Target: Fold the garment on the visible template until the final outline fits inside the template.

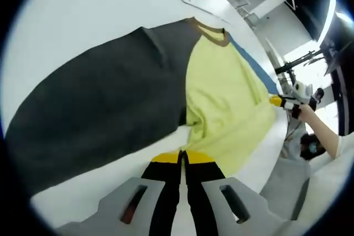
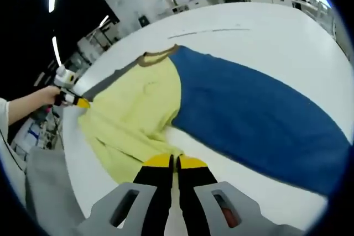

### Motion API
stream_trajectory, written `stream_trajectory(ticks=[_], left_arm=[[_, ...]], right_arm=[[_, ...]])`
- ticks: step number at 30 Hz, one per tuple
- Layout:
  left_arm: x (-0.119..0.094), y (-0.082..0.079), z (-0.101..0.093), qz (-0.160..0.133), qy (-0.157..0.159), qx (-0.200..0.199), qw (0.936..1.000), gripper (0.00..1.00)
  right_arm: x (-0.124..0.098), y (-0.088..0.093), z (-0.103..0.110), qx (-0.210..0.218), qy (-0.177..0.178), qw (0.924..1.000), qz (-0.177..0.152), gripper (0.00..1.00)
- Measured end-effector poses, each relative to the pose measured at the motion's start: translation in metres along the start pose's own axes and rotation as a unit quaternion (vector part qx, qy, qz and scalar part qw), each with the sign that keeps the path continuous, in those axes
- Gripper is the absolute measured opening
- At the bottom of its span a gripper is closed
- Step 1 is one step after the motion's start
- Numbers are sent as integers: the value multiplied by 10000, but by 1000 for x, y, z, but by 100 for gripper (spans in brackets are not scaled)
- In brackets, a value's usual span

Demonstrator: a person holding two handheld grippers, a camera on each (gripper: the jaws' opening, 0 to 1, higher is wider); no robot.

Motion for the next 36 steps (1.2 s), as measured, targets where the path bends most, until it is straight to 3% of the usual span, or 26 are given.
stream_trajectory(ticks=[6, 11, 14, 16, 20, 25, 36], left_arm=[[0, -1, -2, 23, -50, 32, 10000, 0], [3, -2, -1, 34, -93, 139, 9999, 0], [3, -2, -1, 21, -148, 316, 9994, 0], [4, -4, 0, -219, -290, 685, 9970, 0], [6, 1, -7, -503, -370, 868, 9943, 0], [6, 4, -6, -585, -431, 681, 9950, 0], [-3, 8, -14, -552, -538, 812, 9937, 4]], right_arm=[[0, 1, 2, -193, 62, 9998, -8, 4], [1, 1, 8, -618, 184, 9979, 19, 4], [1, 1, 7, -537, 193, 9984, 2, 4], [0, 1, 7, -475, 208, 9987, -6, 5], [-1, 4, 12, -465, 198, 9987, -6, 11], [-5, 5, 13, -427, 250, 9988, 1, 19], [-22, 5, 20, -472, 352, 9980, -250, 20]])
Point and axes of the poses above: the point that each gripper's makers call its tool centre point, and the gripper's own axes: x roughly forward along the fingers, z roughly to its left, y roughly out of its underside, the point moved 8 cm from there along -x, roughly backward along the fingers, and after that the axes turned 10 degrees about x, right-handed, at the moved point
